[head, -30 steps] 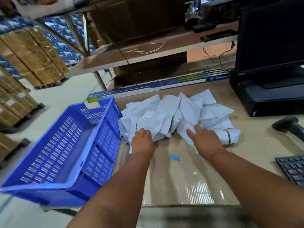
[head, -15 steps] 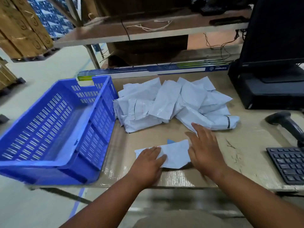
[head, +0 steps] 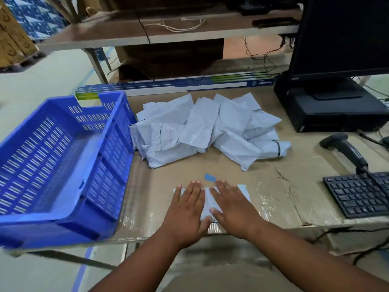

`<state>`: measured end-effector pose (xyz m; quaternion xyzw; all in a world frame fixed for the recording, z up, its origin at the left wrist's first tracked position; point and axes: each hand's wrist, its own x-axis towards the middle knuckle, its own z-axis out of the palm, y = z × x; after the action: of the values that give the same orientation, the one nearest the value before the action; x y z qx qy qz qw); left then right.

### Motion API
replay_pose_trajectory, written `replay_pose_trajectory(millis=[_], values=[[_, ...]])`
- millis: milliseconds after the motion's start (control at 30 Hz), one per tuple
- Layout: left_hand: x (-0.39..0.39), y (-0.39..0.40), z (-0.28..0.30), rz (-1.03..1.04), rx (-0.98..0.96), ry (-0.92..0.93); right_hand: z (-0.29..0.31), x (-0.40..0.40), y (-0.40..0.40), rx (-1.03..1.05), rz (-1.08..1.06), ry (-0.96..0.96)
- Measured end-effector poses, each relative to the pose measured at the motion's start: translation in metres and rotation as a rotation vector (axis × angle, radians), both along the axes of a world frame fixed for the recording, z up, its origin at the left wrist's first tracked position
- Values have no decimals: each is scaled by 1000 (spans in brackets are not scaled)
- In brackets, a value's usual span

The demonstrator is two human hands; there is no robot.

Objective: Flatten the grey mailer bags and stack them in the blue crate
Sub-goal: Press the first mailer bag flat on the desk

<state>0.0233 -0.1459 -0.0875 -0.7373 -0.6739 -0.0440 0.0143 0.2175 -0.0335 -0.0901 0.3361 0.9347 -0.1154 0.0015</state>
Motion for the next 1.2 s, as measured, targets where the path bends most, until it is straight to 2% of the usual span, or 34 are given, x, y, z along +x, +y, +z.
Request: replay_pose_trajectory(millis=[200, 467, 633, 767, 1033, 1200], values=[[-9, -10, -15, 64, -13, -55, -4, 14, 5, 58, 15, -46], [-9, -11, -10, 128, -50, -31, -2, 15, 11, 33, 39, -60], [13, -8, 10, 2, 70, -66, 8, 49, 8, 104, 29, 66], [39, -4, -9, -65, 54, -84, -7, 71, 0, 121, 88, 30], [45, -3, -21, -47, 43, -32, -20, 72, -2, 85, 86, -36], [40, -7, -14, -28, 43, -46, -14, 67, -6, 111, 37, 7]])
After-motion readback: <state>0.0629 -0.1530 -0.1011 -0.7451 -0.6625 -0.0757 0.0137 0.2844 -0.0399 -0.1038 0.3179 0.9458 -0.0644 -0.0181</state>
